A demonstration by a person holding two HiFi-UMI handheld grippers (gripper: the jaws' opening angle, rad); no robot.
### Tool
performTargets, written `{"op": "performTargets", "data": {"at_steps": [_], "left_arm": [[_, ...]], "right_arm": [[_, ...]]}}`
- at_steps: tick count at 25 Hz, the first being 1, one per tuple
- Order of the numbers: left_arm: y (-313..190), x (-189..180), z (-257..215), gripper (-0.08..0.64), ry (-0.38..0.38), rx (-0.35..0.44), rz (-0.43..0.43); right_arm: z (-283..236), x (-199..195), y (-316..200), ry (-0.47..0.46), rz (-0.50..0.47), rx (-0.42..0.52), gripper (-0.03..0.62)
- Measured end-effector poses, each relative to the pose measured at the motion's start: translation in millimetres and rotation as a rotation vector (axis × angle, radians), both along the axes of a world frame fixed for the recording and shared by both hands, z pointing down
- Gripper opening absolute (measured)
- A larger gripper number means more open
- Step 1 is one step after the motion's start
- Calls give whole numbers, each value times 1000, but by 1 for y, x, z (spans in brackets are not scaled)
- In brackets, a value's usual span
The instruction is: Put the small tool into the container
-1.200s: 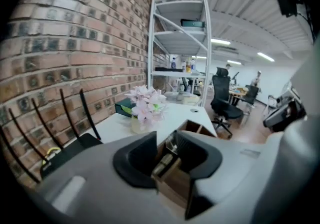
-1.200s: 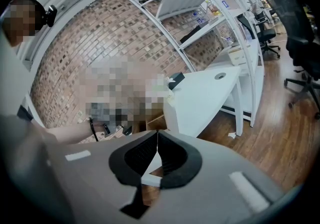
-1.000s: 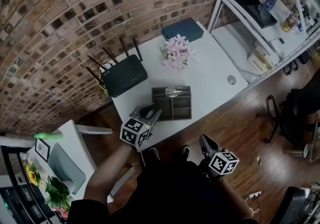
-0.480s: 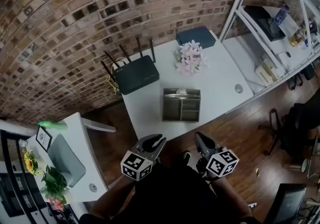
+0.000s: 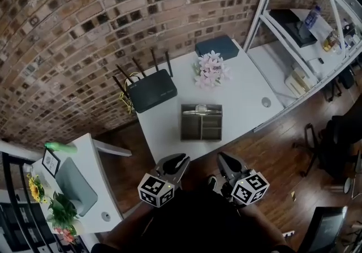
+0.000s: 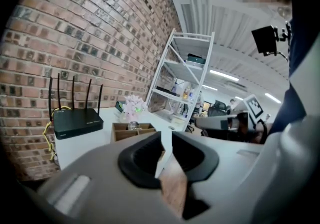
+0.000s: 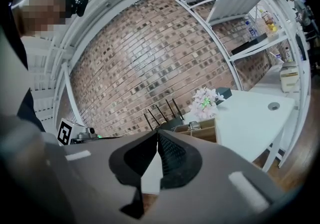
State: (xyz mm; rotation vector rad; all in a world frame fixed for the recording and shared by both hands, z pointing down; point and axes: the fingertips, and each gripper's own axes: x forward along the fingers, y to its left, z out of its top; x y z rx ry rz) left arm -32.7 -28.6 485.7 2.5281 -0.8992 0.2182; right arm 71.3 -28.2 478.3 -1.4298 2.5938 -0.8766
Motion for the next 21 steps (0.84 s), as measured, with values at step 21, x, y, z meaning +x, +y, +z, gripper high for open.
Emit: {"op": "performTargets", "data": {"at_steps": [21], "left_arm": [[3, 10, 8, 63, -14, -10, 53]], "right_arm": [[5, 8, 4, 55, 28, 8, 12]]}}
